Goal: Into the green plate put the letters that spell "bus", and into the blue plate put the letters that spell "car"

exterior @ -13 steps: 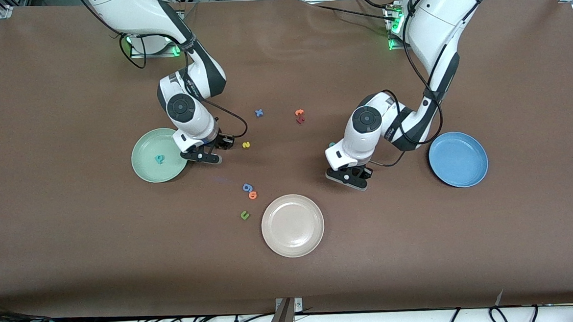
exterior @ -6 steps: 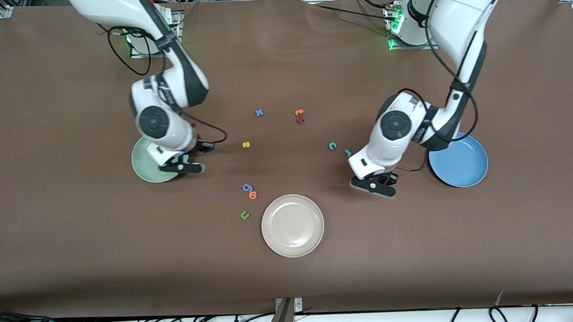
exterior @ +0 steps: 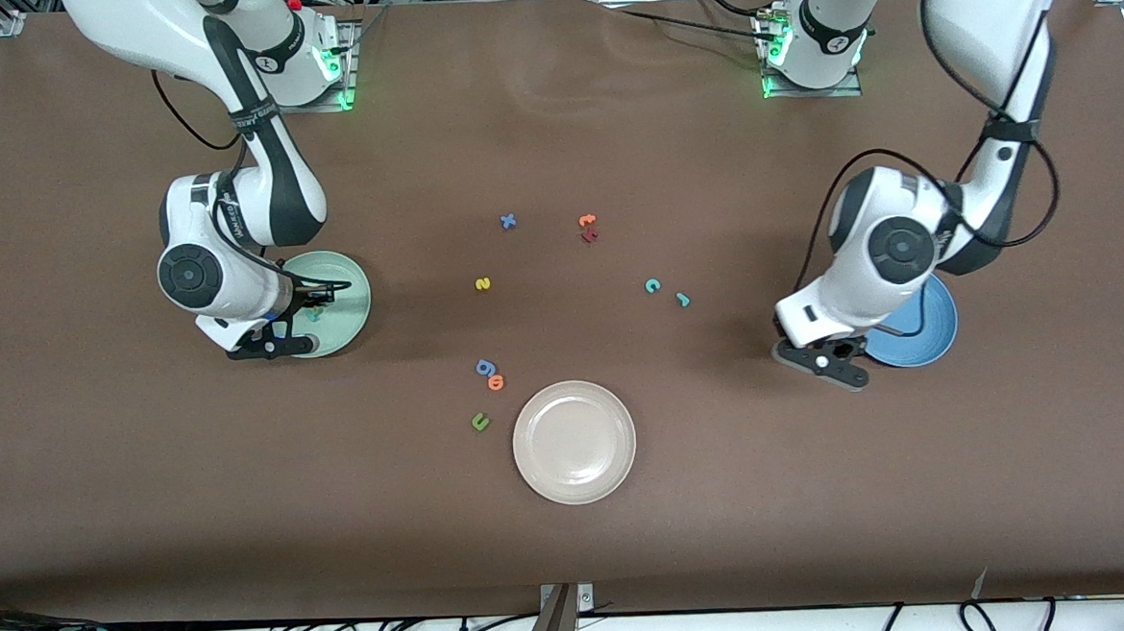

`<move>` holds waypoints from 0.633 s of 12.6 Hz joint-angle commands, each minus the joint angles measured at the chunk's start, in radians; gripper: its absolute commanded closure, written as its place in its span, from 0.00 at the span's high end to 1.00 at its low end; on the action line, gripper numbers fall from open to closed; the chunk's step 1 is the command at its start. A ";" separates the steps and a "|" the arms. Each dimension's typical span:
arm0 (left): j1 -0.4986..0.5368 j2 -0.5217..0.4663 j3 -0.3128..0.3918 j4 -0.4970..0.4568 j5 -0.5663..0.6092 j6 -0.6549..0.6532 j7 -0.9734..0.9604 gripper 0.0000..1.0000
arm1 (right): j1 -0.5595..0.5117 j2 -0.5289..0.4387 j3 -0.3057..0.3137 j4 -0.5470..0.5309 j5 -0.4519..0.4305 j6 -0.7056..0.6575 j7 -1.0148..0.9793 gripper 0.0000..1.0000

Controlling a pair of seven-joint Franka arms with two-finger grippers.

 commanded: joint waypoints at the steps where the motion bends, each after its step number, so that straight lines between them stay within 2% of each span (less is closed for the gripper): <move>1: 0.066 -0.091 0.013 -0.124 -0.036 -0.001 0.150 0.03 | 0.010 -0.020 0.047 -0.001 0.015 -0.024 0.065 0.80; 2: 0.086 -0.103 0.018 -0.153 -0.036 -0.001 0.181 0.03 | 0.011 -0.031 0.071 -0.001 0.015 -0.024 0.112 0.78; 5: 0.137 -0.103 0.028 -0.199 -0.036 0.002 0.224 0.06 | 0.011 -0.035 0.203 0.002 0.013 -0.009 0.377 0.77; 8: 0.183 -0.091 0.030 -0.230 -0.036 0.011 0.226 0.10 | 0.016 -0.029 0.318 0.002 0.012 0.088 0.558 0.70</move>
